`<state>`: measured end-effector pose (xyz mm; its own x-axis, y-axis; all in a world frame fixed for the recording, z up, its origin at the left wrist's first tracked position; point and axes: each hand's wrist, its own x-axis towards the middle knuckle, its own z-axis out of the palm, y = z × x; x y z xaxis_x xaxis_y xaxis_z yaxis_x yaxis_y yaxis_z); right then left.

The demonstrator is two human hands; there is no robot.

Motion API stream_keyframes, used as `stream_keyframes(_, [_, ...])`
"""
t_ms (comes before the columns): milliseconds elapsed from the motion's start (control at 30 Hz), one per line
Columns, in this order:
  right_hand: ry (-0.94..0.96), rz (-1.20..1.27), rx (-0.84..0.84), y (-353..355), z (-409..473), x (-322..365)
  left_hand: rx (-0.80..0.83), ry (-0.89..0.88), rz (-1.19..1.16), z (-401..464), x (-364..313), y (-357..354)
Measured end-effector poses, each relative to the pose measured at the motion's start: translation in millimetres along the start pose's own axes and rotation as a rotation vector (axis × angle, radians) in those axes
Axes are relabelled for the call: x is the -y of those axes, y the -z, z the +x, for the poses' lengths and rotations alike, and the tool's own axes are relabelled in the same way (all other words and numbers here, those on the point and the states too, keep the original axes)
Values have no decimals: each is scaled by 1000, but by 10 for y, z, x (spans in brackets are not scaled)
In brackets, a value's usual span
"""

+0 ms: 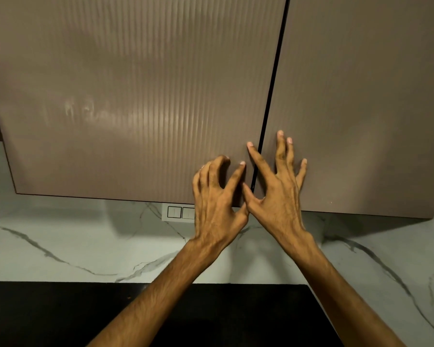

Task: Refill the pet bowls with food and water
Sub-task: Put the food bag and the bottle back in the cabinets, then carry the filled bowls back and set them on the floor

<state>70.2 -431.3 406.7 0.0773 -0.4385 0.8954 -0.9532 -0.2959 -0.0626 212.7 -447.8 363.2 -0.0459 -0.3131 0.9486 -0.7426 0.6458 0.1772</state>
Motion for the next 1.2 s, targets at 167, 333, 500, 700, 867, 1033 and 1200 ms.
stream_keyframes(167, [-18, -2, 17, 21, -3, 21, 41, -26, 48, -16, 10, 33])
stream_keyframes(333, [-33, 18, 53, 73, -14, 54, 90, -48, 86, -28, -14, 119])
stream_keyframes(500, [-84, 107, 96, 124, -122, 110, 122, -67, 19, -104, -52, 263])
stream_keyframes(700, [-156, 237, 138, 201, -412, 180, 132, -46, -98, -251, -78, 417])
stream_keyframes(867, [-226, 304, 180, 301, -668, 250, 160, -3, -148, -440, -129, 528])
stream_keyframes(1033, [-288, 314, 245, 394, -911, 320, 195, 50, -176, -681, -214, 589])
stream_keyframes(1200, [-342, 338, 292, 398, -1211, 338, 255, 124, -197, -958, -261, 652])
